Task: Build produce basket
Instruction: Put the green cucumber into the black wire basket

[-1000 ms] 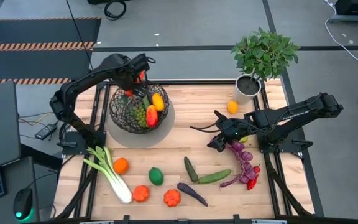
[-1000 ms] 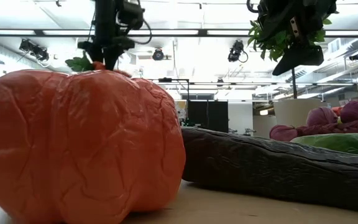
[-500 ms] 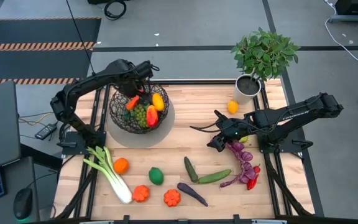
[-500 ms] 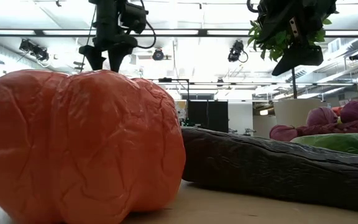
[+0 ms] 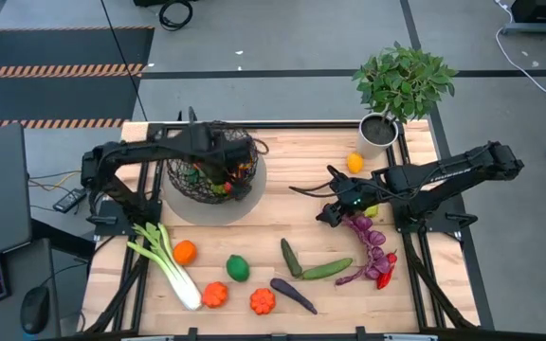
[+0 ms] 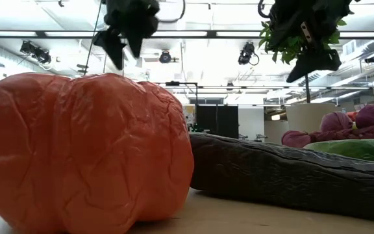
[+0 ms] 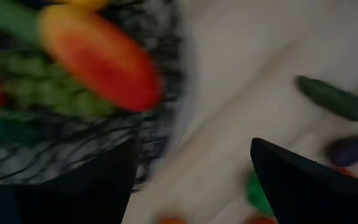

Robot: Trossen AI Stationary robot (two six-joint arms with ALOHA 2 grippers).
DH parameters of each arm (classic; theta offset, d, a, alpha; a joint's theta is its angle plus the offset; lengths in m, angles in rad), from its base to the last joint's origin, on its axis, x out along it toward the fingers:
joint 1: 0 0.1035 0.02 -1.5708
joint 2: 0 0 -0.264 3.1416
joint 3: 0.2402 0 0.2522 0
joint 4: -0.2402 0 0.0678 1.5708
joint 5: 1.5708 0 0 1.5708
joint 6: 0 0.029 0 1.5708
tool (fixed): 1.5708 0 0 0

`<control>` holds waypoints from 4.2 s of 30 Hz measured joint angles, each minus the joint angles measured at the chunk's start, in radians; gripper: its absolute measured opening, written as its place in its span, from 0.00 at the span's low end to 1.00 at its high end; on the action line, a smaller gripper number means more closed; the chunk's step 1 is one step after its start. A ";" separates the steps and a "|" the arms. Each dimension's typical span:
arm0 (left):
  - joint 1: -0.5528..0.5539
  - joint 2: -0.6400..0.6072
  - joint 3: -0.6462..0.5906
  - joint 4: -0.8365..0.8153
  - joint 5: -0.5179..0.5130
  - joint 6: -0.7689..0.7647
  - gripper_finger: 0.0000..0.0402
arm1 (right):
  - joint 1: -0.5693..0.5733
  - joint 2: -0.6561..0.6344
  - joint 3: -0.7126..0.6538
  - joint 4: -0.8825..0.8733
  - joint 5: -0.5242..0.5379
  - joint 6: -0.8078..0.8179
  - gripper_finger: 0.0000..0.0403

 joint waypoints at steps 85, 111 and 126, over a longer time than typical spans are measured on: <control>-0.388 -0.060 0.001 0.535 -0.273 -0.201 0.72 | 0.362 0.383 0.264 -0.174 0.078 -0.341 0.37; -0.313 -0.141 0.001 1.030 -0.320 0.160 0.72 | 0.127 0.075 0.264 0.592 0.341 -0.538 0.36; -0.277 -0.133 0.001 1.030 -0.397 0.143 0.72 | 0.104 0.139 0.265 0.731 0.338 -0.548 0.35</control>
